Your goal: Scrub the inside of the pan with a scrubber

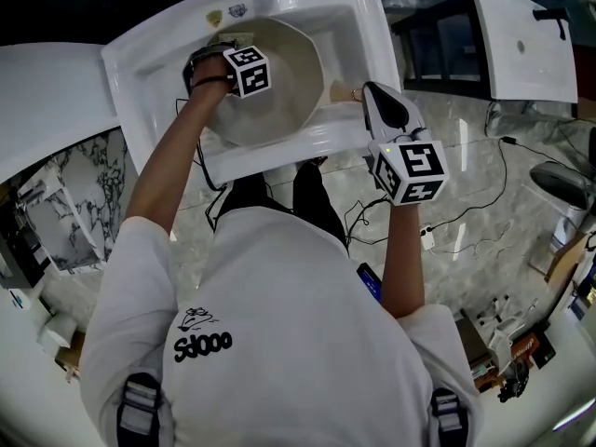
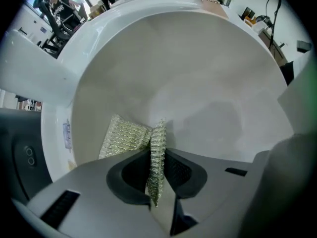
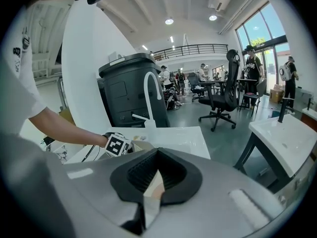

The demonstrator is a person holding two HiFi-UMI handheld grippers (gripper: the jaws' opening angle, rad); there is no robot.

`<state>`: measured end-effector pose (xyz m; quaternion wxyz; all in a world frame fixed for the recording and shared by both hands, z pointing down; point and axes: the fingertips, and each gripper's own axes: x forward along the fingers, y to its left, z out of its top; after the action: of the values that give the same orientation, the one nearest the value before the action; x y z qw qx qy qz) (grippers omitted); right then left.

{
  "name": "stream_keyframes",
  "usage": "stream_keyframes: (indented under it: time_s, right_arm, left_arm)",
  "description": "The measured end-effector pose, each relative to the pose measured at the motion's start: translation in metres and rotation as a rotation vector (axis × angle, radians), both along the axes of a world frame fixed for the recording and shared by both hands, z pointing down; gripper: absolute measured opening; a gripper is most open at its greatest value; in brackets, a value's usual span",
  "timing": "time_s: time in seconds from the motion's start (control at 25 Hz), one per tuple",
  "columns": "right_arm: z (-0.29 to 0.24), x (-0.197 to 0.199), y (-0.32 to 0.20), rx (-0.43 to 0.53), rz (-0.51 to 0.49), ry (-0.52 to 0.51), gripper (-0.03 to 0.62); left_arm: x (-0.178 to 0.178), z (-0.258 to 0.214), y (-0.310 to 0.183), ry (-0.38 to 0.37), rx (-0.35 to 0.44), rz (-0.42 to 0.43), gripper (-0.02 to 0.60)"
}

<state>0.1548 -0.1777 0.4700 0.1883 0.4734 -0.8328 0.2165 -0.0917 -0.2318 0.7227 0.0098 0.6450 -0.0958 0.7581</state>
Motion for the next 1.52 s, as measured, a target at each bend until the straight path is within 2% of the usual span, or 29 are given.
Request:
stream_keyframes:
  time_s: [0.2,0.44,0.6,0.72,0.84,0.96,1.08,1.32,1.52]
  right_arm:
    - [0.004,0.008,-0.003,-0.01,0.014,-0.004,0.011]
    - [0.008,0.012,-0.003,-0.021,0.02,-0.005,0.011]
    - [0.009,0.011,-0.003,-0.025,0.02,-0.011,0.011]
    - [0.01,0.006,-0.002,-0.028,0.016,-0.018,0.011]
    - [0.009,-0.001,-0.001,-0.024,0.008,-0.023,0.011]
    - [0.008,-0.007,-0.001,-0.019,0.003,-0.024,0.011]
    - [0.005,-0.012,0.001,-0.013,-0.002,-0.027,0.011]
    - [0.005,-0.02,0.007,-0.013,-0.016,-0.026,0.011]
    - [-0.001,-0.023,0.006,0.001,-0.017,-0.032,0.011]
  left_arm:
    - [0.018,0.002,-0.011,0.059,0.031,0.012,0.063]
    - [0.054,0.006,-0.008,0.177,-0.017,-0.031,0.064]
    - [0.081,0.003,0.0,0.223,-0.023,-0.054,0.066]
    - [0.102,0.001,0.014,0.267,-0.032,-0.036,0.067]
    - [0.115,0.0,0.032,0.301,-0.067,-0.003,0.067]
    - [0.125,-0.003,0.056,0.343,-0.143,0.02,0.066]
    - [0.127,-0.006,0.081,0.368,-0.216,0.033,0.066]
    - [0.115,-0.008,0.119,0.37,-0.293,0.066,0.066]
    - [0.092,-0.009,0.139,0.328,-0.356,0.065,0.066]
